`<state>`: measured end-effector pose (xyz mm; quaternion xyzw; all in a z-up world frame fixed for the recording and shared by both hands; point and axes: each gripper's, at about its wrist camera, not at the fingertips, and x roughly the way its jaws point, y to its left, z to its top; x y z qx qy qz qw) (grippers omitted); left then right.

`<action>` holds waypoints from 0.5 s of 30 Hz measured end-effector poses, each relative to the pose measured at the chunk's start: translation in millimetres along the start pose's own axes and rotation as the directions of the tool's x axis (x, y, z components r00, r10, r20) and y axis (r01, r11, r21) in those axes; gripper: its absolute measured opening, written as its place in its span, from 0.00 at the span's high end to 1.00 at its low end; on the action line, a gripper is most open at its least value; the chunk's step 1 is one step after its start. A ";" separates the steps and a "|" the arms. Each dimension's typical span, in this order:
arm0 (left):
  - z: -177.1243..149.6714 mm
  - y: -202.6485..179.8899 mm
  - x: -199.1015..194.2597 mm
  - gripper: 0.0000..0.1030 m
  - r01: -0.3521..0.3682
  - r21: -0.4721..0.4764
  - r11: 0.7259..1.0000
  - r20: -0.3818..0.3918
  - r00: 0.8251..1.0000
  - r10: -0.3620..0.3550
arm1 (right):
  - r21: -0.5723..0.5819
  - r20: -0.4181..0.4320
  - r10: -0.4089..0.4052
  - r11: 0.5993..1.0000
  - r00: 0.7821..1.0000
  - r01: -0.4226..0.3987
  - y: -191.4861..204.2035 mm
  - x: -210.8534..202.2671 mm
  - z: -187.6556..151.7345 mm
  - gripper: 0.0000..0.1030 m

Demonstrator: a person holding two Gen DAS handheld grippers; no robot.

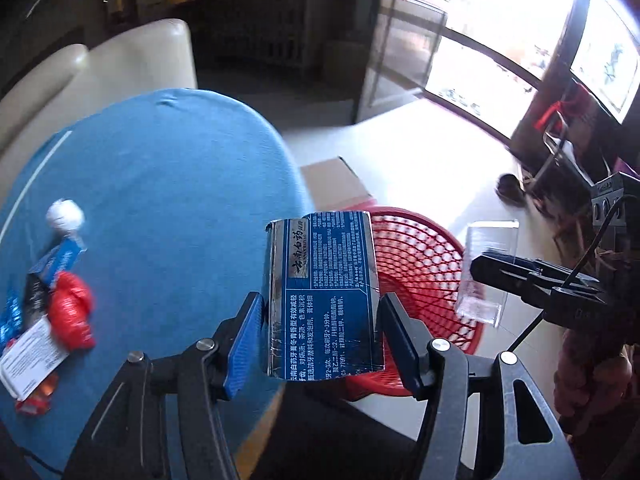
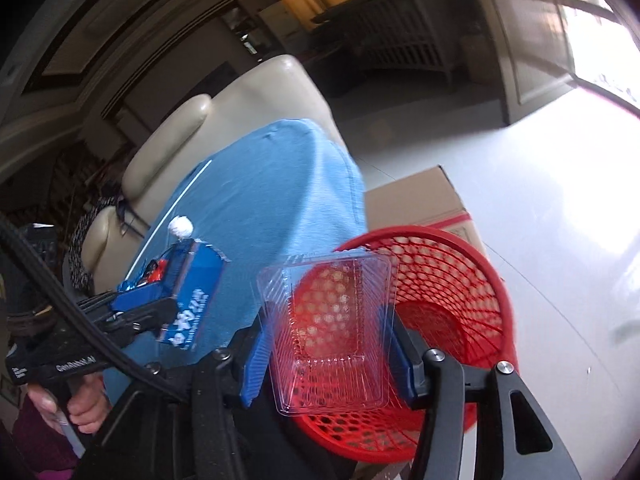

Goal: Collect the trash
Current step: 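Drop the clear tray and blue box into the red wastebasket with both tools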

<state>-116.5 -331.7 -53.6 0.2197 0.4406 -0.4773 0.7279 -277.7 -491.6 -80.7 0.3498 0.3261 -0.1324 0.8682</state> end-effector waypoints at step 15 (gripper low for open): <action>-19.1 45.8 -32.7 0.37 -0.086 -0.083 0.993 0.049 0.995 0.090 | 0.018 0.010 0.048 0.999 0.999 -0.048 6.9 7.3 11.7 0.37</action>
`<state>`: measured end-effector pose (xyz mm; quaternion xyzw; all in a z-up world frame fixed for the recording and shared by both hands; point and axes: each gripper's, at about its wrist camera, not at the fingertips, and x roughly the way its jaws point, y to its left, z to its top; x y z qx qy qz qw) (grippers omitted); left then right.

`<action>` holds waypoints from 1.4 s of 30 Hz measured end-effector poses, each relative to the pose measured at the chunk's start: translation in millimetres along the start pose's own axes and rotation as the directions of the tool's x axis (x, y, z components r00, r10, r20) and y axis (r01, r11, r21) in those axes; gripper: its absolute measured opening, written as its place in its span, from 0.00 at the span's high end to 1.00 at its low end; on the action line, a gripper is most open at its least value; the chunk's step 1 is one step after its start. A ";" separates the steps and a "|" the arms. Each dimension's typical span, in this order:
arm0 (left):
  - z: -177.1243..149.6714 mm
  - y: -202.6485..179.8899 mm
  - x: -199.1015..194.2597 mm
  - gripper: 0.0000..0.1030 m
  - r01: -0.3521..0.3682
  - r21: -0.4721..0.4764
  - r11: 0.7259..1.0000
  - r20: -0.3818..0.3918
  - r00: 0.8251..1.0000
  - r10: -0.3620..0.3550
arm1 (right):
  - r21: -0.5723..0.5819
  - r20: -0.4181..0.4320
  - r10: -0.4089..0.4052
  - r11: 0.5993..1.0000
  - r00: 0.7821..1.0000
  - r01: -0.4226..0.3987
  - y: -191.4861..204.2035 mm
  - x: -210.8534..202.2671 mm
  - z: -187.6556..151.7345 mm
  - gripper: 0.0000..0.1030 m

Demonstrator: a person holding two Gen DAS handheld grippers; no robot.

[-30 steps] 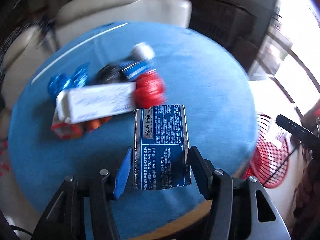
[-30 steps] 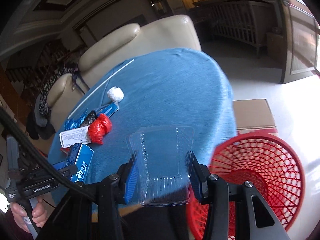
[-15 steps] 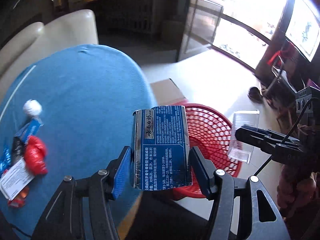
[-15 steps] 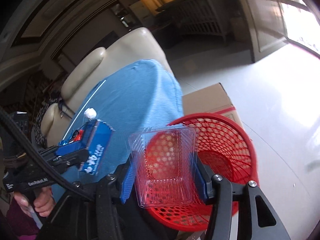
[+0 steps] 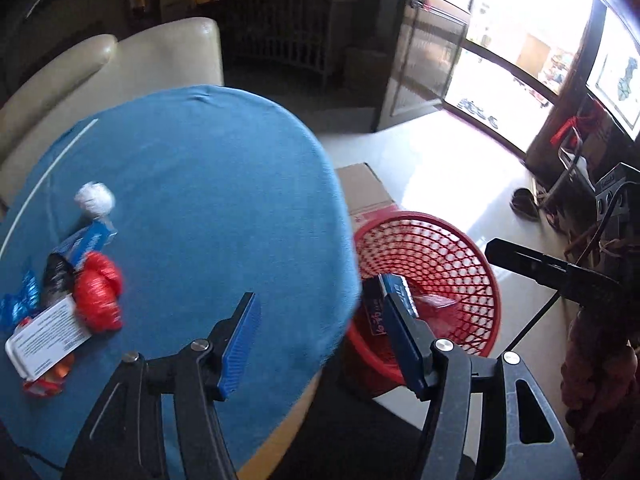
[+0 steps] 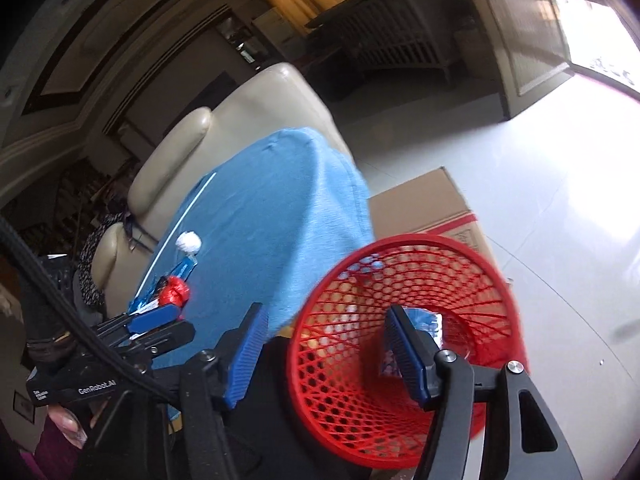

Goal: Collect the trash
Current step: 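Drop the clear tray and blue box into the red wastebasket with both tools, then grasp the red plastic bag with the right tool while the left tool reaches the white box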

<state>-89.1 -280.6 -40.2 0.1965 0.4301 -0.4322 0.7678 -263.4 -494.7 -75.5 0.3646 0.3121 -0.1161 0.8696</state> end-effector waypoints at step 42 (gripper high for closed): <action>-81.5 260.5 -49.7 0.70 -0.057 -0.332 0.941 0.061 0.995 0.082 | -0.115 -0.426 0.169 0.964 0.889 -0.238 262.1 291.7 -3.4 0.56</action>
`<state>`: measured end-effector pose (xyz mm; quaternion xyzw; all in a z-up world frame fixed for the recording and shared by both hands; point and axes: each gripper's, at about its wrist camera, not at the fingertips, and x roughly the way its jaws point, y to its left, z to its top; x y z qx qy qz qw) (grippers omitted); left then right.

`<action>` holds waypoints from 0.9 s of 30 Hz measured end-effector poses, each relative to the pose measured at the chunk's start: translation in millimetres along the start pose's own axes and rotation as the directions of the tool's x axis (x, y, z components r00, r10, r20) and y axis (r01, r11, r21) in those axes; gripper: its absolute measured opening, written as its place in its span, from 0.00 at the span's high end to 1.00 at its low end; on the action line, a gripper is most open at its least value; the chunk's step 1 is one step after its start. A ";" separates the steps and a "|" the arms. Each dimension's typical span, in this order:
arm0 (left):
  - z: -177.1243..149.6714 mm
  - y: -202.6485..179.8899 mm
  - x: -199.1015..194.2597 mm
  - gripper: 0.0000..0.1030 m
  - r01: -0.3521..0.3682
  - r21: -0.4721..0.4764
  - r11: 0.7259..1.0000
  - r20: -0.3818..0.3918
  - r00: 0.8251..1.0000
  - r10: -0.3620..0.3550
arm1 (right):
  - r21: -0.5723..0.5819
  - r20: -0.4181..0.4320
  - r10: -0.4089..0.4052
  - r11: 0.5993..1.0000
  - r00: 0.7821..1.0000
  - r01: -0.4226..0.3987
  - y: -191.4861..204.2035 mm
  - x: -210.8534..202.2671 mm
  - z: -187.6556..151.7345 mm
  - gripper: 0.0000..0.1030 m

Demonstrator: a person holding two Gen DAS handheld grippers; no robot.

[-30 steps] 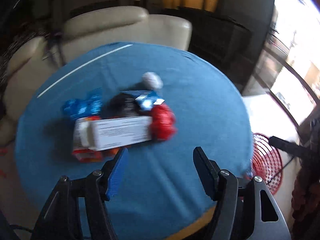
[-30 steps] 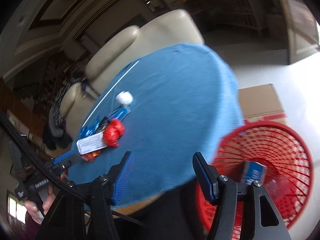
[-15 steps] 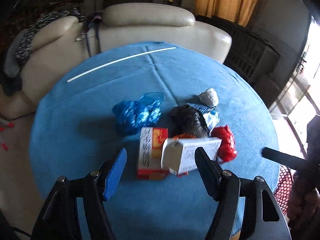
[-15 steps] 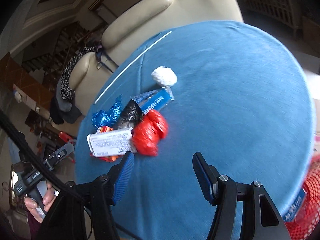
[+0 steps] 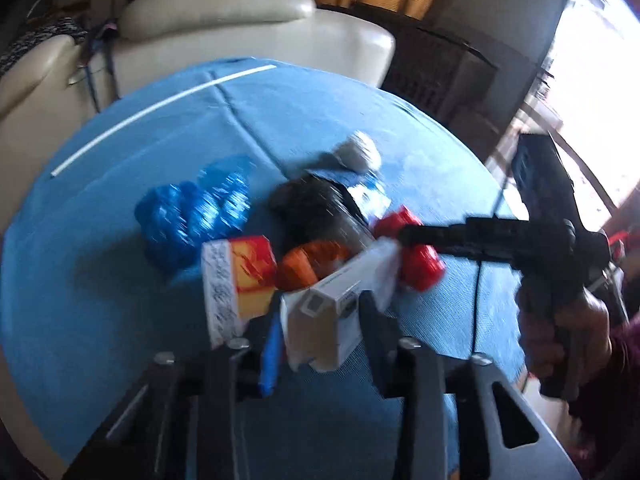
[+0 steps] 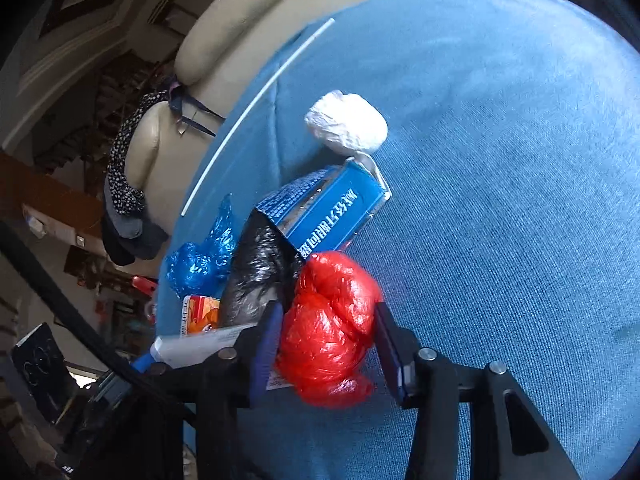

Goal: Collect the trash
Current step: 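Grasp the red plastic bag with the right tool while the left tool reaches the white box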

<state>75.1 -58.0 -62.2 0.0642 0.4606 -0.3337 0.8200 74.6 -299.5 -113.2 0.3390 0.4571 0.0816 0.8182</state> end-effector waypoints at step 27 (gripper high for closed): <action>-38.8 -55.7 37.2 0.33 -0.037 0.106 0.994 -0.116 0.992 0.050 | -0.041 0.095 -0.114 0.992 0.989 0.118 -38.5 -87.3 -65.7 0.57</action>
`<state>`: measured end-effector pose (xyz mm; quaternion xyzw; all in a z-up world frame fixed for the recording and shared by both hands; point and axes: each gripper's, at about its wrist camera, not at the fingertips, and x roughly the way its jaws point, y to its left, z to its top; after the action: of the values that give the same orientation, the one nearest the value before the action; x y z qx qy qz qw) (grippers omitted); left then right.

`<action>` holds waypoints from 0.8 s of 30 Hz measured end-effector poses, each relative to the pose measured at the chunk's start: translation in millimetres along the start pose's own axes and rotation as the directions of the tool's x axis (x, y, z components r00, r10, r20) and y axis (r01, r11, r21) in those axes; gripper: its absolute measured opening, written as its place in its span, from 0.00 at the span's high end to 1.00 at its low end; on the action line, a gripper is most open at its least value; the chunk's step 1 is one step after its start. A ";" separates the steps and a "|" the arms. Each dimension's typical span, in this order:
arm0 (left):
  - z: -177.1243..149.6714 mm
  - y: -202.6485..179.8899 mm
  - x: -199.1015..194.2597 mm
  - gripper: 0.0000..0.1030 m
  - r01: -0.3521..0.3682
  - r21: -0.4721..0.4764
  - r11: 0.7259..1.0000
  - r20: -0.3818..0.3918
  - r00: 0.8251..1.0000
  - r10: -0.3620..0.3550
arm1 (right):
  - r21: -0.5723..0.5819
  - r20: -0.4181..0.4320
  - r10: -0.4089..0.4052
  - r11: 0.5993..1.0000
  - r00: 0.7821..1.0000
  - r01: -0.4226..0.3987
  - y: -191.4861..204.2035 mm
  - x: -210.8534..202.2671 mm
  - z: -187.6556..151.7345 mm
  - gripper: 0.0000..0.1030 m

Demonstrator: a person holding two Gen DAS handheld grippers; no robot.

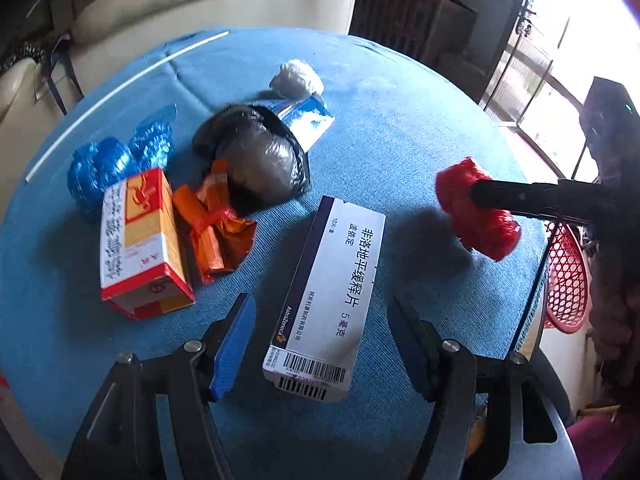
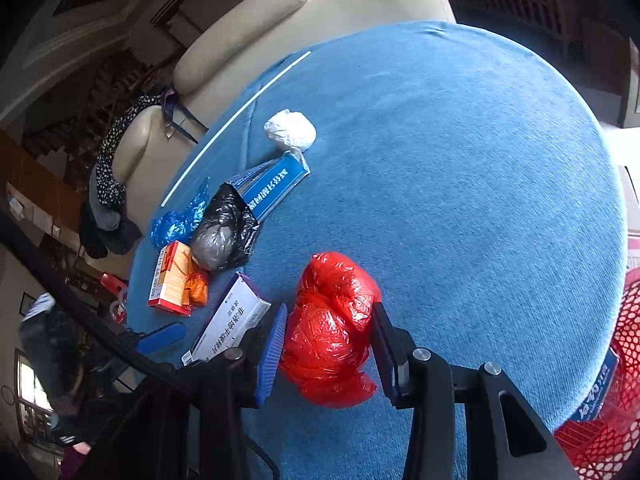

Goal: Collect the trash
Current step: 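Grasp the red plastic bag with the right tool while the left tool reaches the white box, then grasp the white medicine box with the left tool and lift it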

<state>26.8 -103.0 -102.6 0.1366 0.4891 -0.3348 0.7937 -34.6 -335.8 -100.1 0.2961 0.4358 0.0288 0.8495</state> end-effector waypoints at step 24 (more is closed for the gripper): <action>-11.6 -19.4 -30.0 0.53 -0.007 -0.014 1.000 0.077 0.997 0.008 | 0.022 -0.022 0.014 1.000 1.000 -0.013 -4.9 -8.1 -13.9 0.50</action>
<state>-2.9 -99.1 -80.0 0.1200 0.4601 -0.3334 0.8141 -51.2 -335.7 -103.0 0.3080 0.4436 0.0332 0.8410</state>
